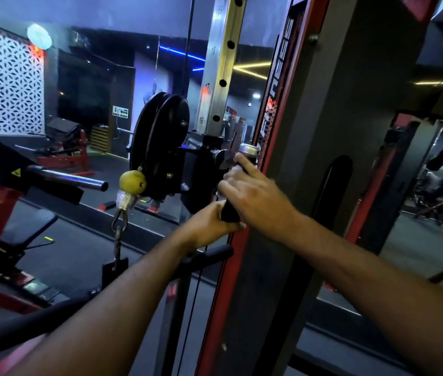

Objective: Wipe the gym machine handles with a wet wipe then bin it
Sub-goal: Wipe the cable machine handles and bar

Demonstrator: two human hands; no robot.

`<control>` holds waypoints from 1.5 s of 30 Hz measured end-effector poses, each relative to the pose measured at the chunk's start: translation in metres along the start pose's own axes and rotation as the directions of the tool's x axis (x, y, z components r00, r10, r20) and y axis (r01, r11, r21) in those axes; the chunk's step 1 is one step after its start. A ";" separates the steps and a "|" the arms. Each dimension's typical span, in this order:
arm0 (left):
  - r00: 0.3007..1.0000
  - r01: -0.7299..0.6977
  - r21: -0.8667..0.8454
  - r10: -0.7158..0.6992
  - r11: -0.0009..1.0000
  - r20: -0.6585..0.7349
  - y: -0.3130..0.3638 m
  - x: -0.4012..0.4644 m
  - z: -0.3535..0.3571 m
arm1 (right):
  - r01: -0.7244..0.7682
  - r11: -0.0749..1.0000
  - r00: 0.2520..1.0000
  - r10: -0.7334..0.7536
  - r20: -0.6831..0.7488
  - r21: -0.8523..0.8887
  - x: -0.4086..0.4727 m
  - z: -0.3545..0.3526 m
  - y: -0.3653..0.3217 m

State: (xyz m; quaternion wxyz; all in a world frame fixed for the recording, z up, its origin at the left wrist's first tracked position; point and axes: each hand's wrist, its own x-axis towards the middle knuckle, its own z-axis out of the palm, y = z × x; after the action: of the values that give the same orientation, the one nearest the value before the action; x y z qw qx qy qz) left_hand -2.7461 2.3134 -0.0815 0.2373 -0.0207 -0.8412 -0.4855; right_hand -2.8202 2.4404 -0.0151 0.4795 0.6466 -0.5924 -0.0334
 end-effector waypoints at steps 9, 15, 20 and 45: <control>0.997 0.033 -0.003 -0.033 0.999 0.076 0.007 -0.007 -0.005 | -0.035 0.971 0.993 0.060 -0.101 0.237 -0.014 -0.008 -0.002; 0.992 0.088 0.094 -0.096 0.992 0.079 0.005 -0.011 -0.009 | -0.025 0.986 0.967 0.065 -0.245 0.163 0.002 -0.002 0.023; 0.999 0.040 0.013 -0.040 0.999 -0.036 -0.006 -0.022 0.009 | 0.075 0.943 0.970 0.005 -0.241 0.324 -0.038 0.034 0.009; 0.684 -0.149 0.255 0.286 0.955 -0.671 0.022 0.038 0.046 | -0.015 -0.183 0.759 0.638 0.130 0.983 -0.040 0.083 0.028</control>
State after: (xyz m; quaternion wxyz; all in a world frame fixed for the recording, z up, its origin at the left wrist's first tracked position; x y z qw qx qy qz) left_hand -2.7917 2.3556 -0.0669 0.5952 0.0862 -0.7196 -0.3471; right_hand -2.9040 2.4288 -0.0624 -0.0394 0.5802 -0.4522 0.6762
